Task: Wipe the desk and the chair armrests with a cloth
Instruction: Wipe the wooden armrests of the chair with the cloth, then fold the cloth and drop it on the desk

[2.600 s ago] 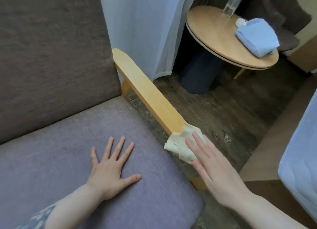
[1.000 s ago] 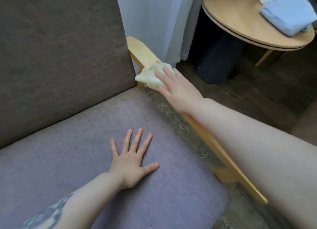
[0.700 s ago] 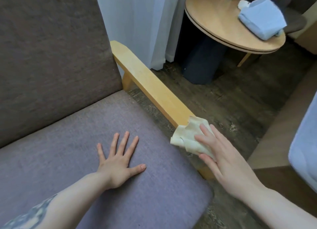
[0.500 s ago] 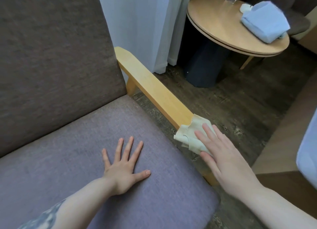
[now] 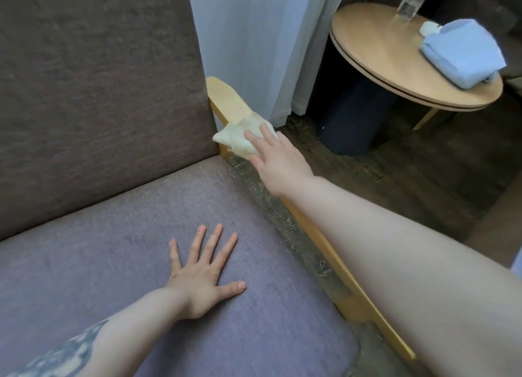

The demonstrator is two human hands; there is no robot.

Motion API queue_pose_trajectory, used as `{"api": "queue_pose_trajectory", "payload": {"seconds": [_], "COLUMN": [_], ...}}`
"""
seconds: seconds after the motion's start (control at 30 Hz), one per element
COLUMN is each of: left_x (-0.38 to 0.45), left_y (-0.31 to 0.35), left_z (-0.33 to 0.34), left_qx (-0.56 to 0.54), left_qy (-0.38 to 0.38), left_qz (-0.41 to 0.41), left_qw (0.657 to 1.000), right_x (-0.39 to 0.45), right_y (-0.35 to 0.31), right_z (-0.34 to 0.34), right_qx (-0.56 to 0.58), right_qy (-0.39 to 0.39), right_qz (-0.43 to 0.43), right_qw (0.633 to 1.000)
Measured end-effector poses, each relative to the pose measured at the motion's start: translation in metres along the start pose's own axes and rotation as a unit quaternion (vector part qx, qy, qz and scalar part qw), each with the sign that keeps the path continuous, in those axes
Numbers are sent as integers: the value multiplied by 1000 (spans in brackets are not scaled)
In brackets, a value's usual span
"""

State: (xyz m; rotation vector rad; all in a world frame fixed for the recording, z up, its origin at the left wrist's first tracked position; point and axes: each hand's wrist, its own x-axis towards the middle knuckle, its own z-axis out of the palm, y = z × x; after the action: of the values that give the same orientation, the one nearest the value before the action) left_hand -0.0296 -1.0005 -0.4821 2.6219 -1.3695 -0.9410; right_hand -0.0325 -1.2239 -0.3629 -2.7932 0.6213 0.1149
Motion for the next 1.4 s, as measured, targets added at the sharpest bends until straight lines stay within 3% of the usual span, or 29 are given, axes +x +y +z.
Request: {"api": "queue_pose_trajectory", "payload": {"seconds": [0.3,0.5,0.6,0.67,0.83,0.93,1.07,1.2,1.33,1.4], "left_x": [-14,-69,-105,-133,-223,-284,-395,-536,-679,-748], "left_y": [7,16,22,23,13,3,-18,-48,-75,-88], "left_z": [-17,-80,-134,-172,-254,-300,-369,-417,-421,-409], "left_qx": [5,-38,-45,-32,-56,-112,-237,-218,-163,-121], "left_qy": [28,189,232,250,272,294,425,525,618,654], "left_qz": [-7,-7,22,33,11,-11,-5,-29,-156,-245], "left_qw": [1000,981,971,967,961,949,874,822,753,706], "right_x": [-177,-237,-236,-227,-201,-198,-211,-239,-286,-316], "right_y": [37,26,-6,-41,-171,-250,-350,-457,-575,-637], "right_z": [10,-4,-27,-50,-134,-195,-271,-332,-369,-374], "right_qx": [-9,19,80,109,233,312,363,345,301,268], "right_qy": [55,25,12,23,76,69,-16,-100,-178,-179], "right_qz": [78,191,254,249,164,47,-130,-281,-411,-459], "right_qw": [995,981,964,962,956,946,923,890,842,828]}}
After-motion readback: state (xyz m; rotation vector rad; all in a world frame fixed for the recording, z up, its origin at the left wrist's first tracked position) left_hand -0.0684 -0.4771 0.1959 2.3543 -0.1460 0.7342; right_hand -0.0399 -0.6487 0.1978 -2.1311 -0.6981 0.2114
